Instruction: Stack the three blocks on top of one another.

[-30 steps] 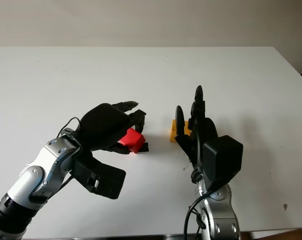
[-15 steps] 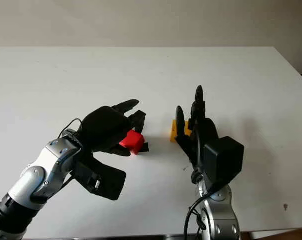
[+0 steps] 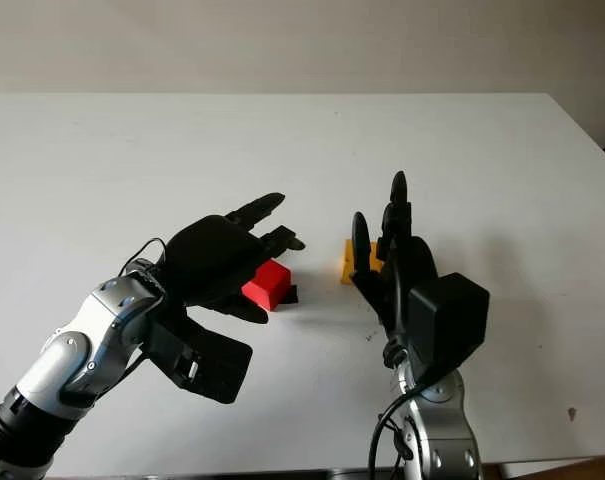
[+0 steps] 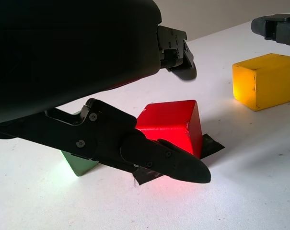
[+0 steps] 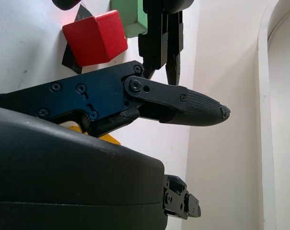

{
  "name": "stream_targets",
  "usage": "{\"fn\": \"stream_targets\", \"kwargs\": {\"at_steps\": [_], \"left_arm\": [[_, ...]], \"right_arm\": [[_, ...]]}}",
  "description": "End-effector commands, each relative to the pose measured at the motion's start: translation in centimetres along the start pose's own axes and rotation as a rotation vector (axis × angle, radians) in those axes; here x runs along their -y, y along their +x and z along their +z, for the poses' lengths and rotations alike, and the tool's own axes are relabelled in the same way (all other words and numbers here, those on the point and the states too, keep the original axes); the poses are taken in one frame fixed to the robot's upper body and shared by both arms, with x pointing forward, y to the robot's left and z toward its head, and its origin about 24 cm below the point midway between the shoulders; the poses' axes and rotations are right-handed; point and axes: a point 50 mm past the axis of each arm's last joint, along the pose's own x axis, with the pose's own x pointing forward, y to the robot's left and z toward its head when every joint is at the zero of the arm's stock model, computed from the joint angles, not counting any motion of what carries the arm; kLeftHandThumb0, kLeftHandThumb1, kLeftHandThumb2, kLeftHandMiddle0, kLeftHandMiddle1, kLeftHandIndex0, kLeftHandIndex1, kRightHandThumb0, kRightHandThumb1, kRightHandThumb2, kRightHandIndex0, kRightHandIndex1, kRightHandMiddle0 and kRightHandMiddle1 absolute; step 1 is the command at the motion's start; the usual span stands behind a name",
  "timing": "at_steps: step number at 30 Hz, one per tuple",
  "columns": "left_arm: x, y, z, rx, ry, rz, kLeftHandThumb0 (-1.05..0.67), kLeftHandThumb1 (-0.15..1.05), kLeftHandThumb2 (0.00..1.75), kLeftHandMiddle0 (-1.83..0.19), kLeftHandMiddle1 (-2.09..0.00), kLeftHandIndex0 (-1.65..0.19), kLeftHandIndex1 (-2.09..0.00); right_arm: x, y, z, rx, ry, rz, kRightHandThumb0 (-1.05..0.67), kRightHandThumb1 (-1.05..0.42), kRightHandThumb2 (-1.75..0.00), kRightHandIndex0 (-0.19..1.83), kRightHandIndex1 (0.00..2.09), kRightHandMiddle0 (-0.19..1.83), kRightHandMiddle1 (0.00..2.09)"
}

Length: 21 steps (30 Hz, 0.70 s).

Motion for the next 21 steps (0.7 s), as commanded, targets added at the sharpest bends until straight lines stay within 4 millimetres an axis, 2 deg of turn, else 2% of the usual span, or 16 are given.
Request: {"fn": "stream_targets", "kwargs": {"at_steps": [1, 6, 10, 11, 14, 16, 21], "left_arm": [[0.1, -0.1, 0.2, 0.001, -0.03, 0.011, -0.76, 1.04, 0.06, 0.19, 0.0, 0.11, -0.1], [-0.5, -0.3, -0.6, 0.0, -0.147, 0.081, -0.82, 1.05, 0.09, 0.19, 0.0, 0.19, 0.0], [-1.9, -1.2, -2.8, -0.014, -0.344, 0.215, -0.87, 1.05, 0.37, 0.19, 0.0, 0.19, 0.0], [-2.1, -1.5, -3.3, -0.011, -0.422, 0.244, -0.87, 1.05, 0.48, 0.19, 0.0, 0.19, 0.0], [-2.3, -2.4, -4.7, -0.005, -0.7, 0.317, -0.82, 1.05, 0.59, 0.19, 0.0, 0.19, 0.0], [-2.0, -2.9, -5.6, -0.033, -0.861, 0.386, -0.8, 1.05, 0.61, 0.17, -0.02, 0.17, -0.01], [-1.0, -3.5, -7.3, -0.091, -1.037, 0.557, -0.74, 1.05, 0.64, 0.08, -0.07, 0.11, -0.06]], "right_arm": [[0.2, -0.1, 0.2, 0.013, 0.002, -0.008, -0.66, -1.05, -0.61, -0.19, 0.0, -0.19, 0.03], [0.2, -0.2, 0.2, 0.015, 0.003, -0.009, -0.65, -1.05, -0.61, -0.19, 0.0, -0.19, 0.02], [0.2, -0.2, 0.2, 0.011, 0.0, -0.013, -0.65, -1.05, -0.62, -0.19, 0.0, -0.19, 0.03], [0.3, -0.2, 0.2, 0.009, -0.003, -0.014, -0.66, -1.05, -0.62, -0.19, 0.0, -0.19, 0.03], [0.4, -0.1, 0.3, 0.007, -0.011, -0.016, -0.67, -1.05, -0.63, -0.19, 0.01, -0.19, 0.04], [0.6, 0.0, 0.3, 0.011, -0.031, -0.014, -0.68, -1.05, -0.62, -0.19, 0.01, -0.18, 0.04], [1.0, 0.2, 0.6, 0.02, -0.057, -0.014, -0.7, -1.05, -0.59, -0.19, 0.02, -0.17, 0.05]]}}
